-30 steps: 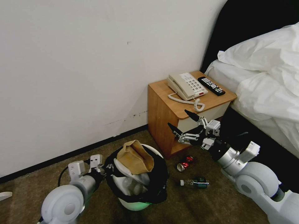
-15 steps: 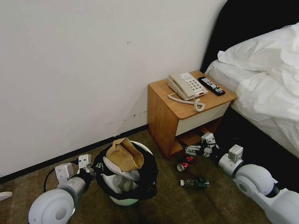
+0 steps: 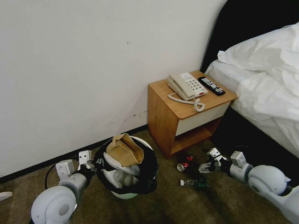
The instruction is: Pick up the trash bin, then pick up the garbage from the floor and place it into the trash bin.
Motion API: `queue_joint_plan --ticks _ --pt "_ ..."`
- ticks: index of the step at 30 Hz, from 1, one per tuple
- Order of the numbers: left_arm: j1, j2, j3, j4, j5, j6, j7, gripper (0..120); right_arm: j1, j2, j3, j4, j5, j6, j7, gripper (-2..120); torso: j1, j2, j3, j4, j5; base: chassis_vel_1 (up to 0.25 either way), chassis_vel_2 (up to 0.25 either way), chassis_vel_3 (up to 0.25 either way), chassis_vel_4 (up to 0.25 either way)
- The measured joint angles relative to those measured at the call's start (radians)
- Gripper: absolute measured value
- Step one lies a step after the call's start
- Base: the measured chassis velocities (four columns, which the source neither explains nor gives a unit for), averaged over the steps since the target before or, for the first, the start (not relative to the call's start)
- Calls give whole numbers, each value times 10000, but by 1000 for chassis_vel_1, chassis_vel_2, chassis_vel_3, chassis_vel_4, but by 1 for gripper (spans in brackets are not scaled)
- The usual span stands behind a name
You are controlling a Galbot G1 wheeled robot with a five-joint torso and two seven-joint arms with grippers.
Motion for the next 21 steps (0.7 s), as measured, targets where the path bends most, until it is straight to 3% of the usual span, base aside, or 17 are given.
queue_joint_plan --ticks 3,6,11,16,21 --pt "-308 104 209 193 -132 -21 52 4 114 -739 -124 -301 470 -312 -1145 100 0 0 1 -5 -2 0 0 0 0" --pt "-315 111 207 203 -139 -43 77 4 226 -844 -193 -430 579 -361 -1433 100 0 0 0 -4 4 0 0 0 0" --pt "-343 64 161 358 -72 -126 253 4 389 -1763 -381 -782 1110 -428 -2771 100 0 0 0 1 -1 0 0 0 0" --pt "-468 -14 259 517 75 -149 387 4 280 -2301 -510 -866 1818 -407 -3245 100 0 0 0 -2 -1 0 0 0 0" --pt "-503 -36 295 598 163 -167 464 4 317 -2323 -696 -1074 2330 -505 -3243 100 0 0 0 0 -1 0 0 0 0"
